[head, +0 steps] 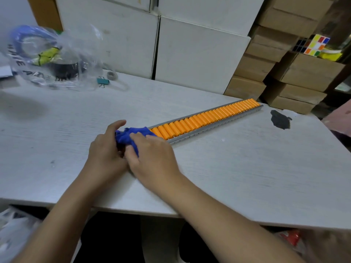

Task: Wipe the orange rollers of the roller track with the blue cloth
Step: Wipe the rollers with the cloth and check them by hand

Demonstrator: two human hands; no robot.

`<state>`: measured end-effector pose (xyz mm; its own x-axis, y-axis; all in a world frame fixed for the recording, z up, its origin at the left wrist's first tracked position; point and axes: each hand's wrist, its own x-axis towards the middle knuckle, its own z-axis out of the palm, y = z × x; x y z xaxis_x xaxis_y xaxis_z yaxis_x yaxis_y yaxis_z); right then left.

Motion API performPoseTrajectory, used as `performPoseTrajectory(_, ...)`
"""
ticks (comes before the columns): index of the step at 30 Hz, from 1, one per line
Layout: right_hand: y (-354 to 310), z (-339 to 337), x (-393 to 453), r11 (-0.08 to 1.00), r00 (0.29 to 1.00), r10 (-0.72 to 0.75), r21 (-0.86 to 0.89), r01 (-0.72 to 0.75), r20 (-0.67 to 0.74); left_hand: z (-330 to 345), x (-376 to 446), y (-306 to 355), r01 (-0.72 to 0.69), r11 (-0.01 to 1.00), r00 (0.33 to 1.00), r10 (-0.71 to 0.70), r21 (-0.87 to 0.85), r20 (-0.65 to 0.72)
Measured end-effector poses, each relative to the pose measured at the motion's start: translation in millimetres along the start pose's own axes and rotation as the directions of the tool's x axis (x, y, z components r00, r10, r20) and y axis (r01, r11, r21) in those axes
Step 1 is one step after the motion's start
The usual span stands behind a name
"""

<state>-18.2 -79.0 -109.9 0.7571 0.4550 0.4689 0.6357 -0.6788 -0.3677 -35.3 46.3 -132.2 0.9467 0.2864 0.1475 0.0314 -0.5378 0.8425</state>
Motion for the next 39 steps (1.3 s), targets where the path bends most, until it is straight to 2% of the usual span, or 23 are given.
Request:
performPoseTrajectory(3,-12.3,0.3,-1.5,0.995,0.998,0.033,0.088,-0.037,0.051,-0.2,0.6,-1.8,0.033,0.999,0.999,-0.032,-0.029,0.004)
performPoseTrajectory(6,-12.6,-15.6,5.8,0.93,0.951,0.155,0.286,-0.232,0.269,-0.2,-2.9,3.8,0.019,0.999,1.0,-0.018,-0.034,0.008)
performPoseTrajectory(8,-6.8,-30.5,12.6,0.771,0.894,0.225,0.49,-0.406,0.387,-2.0,-0.9,5.7,0.014,0.999,1.0,-0.014,-0.037,0.02)
performPoseTrajectory(10,7.5,-47.5,20.1,0.505,0.849,0.314,0.682,-0.529,0.426,-3.3,-2.4,7.7,0.011,0.999,1.0,-0.01,-0.051,0.024)
performPoseTrajectory(11,17.2,-58.3,24.1,0.388,0.831,0.371,0.745,-0.543,0.414,-2.4,-5.7,8.2,-0.006,0.999,1.0,0.007,-0.035,0.018)
performPoseTrajectory(12,29.9,-69.2,28.6,0.334,0.82,0.436,0.779,-0.531,0.372,-2.3,-9.3,11.9,-0.018,1.0,1.0,0.018,0.012,0.017)
performPoseTrajectory(15,81.7,-96.4,45.7,0.441,0.776,0.621,0.77,-0.461,0.109,-1.4,-11.5,16.9,-0.028,0.995,0.999,0.029,0.093,-0.015)
performPoseTrajectory(17,120.6,-104.4,57.2,0.523,0.71,0.701,0.725,-0.448,-0.067,0.5,-9.9,21.1,-0.077,0.985,0.997,0.08,0.157,-0.019)
performPoseTrajectory(19,156.2,-108.7,67.1,0.573,0.639,0.747,0.667,-0.475,-0.187,3.0,-8.9,20.1,-0.092,0.978,0.996,0.094,0.186,-0.003)
performPoseTrajectory(22,207.5,-111.7,78.7,0.586,0.55,0.787,0.619,-0.523,-0.28,5.4,-9.2,15.9,-0.053,0.978,0.998,0.06,0.203,-0.028)
performPoseTrajectory(24,239.4,-112.3,83.6,0.581,0.501,0.805,0.592,-0.559,-0.317,7.2,-8.7,13.5,-0.142,0.928,0.984,0.171,0.346,-0.055)
performPoseTrajectory(27,278.2,-114.8,90.3,0.613,0.449,0.79,0.533,-0.583,-0.417,12.4,0.1,30.7,-0.322,0.854,0.945,0.317,0.41,0.081)
performPoseTrajectory(30,306.7,-119.3,93.0,0.706,0.487,0.691,0.355,-0.613,-0.535,16.8,15.0,51.7,-0.391,0.8,0.92,0.331,0.455,0.209)
performPoseTrajectory(33,335.7,-116.9,88.3,0.723,0.583,0.635,0.126,-0.679,-0.506,9.2,24.3,38.1,-0.359,0.752,0.933,0.28,0.552,0.226)
performPoseTrajectory(35,351.3,-112.0,83.1,0.688,0.609,0.657,0.023,-0.726,-0.445,3.5,16.6,17.3,-0.29,0.822,0.957,0.249,0.489,0.149)
performPoseTrajectory(37,358.8,-107.8,79.4,0.663,0.605,0.678,-0.008,-0.748,-0.418,4.8,6.0,2.7,-0.142,0.944,0.99,0.136,0.298,0.04)
performPoseTrajectory(39,357.3,-104.7,78.9,0.66,0.607,0.677,-0.022,-0.751,-0.417,8.0,0.1,-4.4,-0.061,0.987,0.998,0.06,0.148,0.013)
